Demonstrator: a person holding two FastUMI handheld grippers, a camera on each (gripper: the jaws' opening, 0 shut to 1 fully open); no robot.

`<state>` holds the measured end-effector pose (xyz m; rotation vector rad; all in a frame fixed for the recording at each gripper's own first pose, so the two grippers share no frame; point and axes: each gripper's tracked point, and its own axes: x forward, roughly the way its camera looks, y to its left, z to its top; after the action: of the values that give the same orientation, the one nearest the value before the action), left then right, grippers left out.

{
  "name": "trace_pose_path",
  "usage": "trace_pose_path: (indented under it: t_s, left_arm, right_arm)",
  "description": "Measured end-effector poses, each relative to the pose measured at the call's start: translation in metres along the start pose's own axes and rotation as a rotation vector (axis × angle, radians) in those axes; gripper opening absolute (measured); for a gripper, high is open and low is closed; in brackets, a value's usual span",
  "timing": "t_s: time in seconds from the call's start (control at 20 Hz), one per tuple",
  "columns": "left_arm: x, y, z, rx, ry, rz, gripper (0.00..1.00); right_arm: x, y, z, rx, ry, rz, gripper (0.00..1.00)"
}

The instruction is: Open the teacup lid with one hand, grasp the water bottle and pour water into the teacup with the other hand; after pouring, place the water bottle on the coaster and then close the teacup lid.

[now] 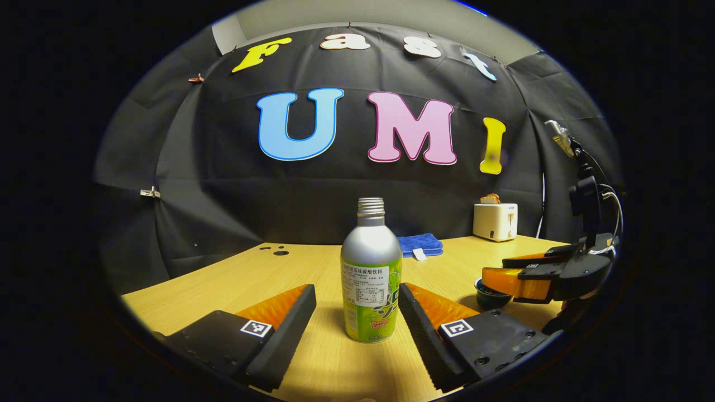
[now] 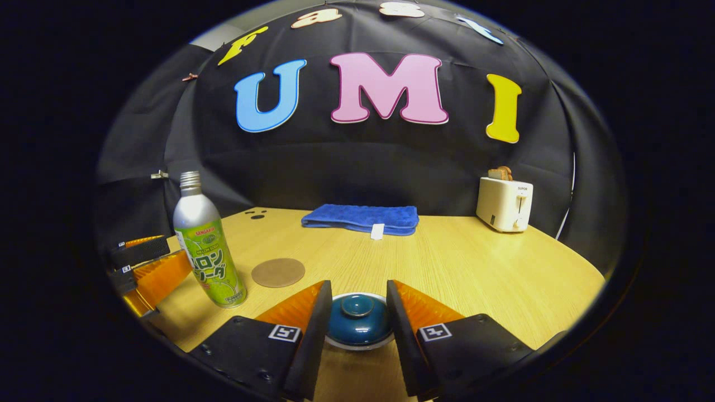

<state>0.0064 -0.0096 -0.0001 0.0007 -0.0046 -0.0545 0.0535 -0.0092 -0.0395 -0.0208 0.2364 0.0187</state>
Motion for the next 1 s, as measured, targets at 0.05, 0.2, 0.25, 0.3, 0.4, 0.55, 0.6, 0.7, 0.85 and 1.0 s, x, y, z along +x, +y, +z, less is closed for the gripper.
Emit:
trace_pose_path:
  t_s: [0.05,0.2,0.25,0.3,0.4,0.55,0.6,0.7,0.85,1.0]
  left_arm:
    - [0.000,0.000,-0.001,0.000,-0.001,0.000,0.94]
    - [0.000,0.000,0.000,0.000,-0.001,-0.001,0.94]
    - [0.000,0.000,-0.001,0.000,0.000,-0.001,0.94]
    - [-0.001,0.001,0.000,0.000,-0.001,-0.001,0.94]
    - [-0.001,0.000,-0.001,0.000,-0.001,-0.001,0.94]
    - [0.000,-0.001,-0.001,0.000,-0.002,-0.009,0.94]
    - [0.000,-0.003,0.000,0.000,-0.001,-0.017,0.94]
    - [0.003,-0.006,0.000,0.000,-0.002,-0.028,0.94]
    - [0.011,-0.012,-0.001,0.000,-0.002,-0.055,0.94]
    - [0.022,-0.013,0.000,-0.001,-0.001,-0.056,0.94]
  right_arm:
    - [0.001,0.002,-0.002,-0.003,0.019,0.012,0.61]
    - [0.000,0.002,0.003,-0.003,0.002,0.021,0.58]
    - [0.000,-0.002,0.003,0.008,-0.004,0.011,0.46]
    - [-0.002,-0.002,0.004,0.018,-0.005,0.016,0.38]
    - [0.000,0.001,0.003,0.021,-0.003,0.033,0.28]
    - [-0.003,0.005,0.007,0.000,-0.022,0.056,0.24]
    - [-0.006,0.005,0.011,-0.006,-0.043,0.057,0.29]
    - [-0.010,0.003,0.017,0.007,-0.089,0.058,0.29]
    - [-0.014,-0.006,0.016,0.094,-0.101,0.066,0.24]
    - [-0.022,-0.027,0.019,0.142,-0.111,0.041,0.29]
